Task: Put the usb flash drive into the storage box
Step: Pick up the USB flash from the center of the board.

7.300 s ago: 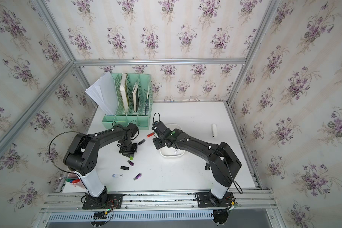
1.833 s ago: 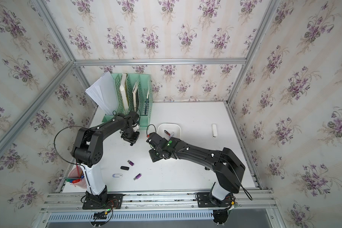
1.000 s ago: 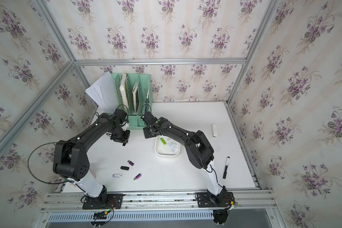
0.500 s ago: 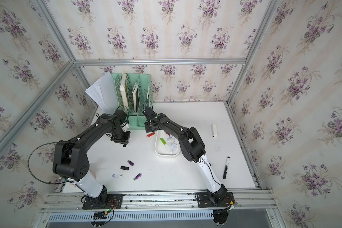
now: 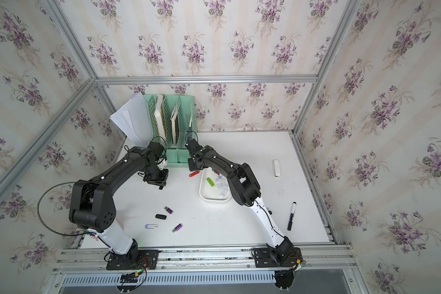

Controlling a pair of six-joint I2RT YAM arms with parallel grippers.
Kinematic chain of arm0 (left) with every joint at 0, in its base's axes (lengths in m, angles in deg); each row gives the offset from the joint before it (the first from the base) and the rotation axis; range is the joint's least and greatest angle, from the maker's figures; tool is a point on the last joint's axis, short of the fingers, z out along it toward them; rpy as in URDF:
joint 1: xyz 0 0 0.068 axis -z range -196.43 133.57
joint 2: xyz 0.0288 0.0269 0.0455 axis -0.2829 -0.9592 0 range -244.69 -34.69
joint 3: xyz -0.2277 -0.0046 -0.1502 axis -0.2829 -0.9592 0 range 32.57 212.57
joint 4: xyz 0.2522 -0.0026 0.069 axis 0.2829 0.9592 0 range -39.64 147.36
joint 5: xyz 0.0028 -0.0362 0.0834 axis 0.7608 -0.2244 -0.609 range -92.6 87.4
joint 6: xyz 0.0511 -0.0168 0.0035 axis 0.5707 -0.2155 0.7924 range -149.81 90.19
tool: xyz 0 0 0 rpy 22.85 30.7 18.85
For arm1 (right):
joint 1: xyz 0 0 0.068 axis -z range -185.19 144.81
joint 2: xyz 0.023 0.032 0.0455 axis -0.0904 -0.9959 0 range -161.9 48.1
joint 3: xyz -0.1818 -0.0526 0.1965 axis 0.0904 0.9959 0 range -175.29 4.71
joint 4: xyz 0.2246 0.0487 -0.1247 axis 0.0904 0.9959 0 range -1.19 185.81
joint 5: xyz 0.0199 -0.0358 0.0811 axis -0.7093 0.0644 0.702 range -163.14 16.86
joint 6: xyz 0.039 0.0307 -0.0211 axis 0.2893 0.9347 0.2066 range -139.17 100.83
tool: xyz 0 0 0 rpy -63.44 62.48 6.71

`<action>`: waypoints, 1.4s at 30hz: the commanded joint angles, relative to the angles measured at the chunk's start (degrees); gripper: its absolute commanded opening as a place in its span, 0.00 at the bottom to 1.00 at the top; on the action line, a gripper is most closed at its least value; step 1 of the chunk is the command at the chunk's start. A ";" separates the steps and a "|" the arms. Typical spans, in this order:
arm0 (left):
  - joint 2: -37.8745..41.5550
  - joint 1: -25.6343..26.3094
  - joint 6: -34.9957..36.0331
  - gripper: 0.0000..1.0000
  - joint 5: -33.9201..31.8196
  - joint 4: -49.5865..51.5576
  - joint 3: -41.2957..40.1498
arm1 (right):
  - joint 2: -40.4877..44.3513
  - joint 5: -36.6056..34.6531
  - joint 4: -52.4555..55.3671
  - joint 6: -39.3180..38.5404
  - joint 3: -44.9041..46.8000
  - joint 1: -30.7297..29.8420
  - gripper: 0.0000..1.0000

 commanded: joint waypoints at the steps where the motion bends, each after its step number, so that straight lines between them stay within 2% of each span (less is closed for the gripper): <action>1: -0.29 0.00 -0.13 0.25 0.56 -0.09 0.01 | -0.89 0.32 1.67 -0.33 -1.11 0.05 0.00; 20: -0.25 -0.03 -0.05 0.24 0.82 -0.54 -0.45 | -2.16 4.82 8.77 -2.10 -2.16 -0.65 0.00; 33: 0.10 -0.03 -0.21 0.24 0.91 -0.83 -1.09 | 5.01 6.11 8.00 -2.14 3.47 -2.06 0.00; 34: 0.08 -0.03 -0.22 0.24 0.96 -0.85 -1.10 | 5.39 6.14 7.82 -2.33 3.51 -2.20 0.05; 36: 0.02 0.04 -0.18 0.24 1.00 -0.86 -1.08 | 5.81 5.88 7.52 -2.73 3.34 -2.51 0.25; 38: 0.01 0.03 -0.22 0.24 1.07 -0.89 -1.08 | 5.60 5.88 7.17 -3.01 2.98 -2.92 0.36; 42: 0.10 -0.03 -0.16 0.24 1.09 -0.81 -1.17 | 2.66 5.90 9.35 -3.73 -0.67 -3.15 0.44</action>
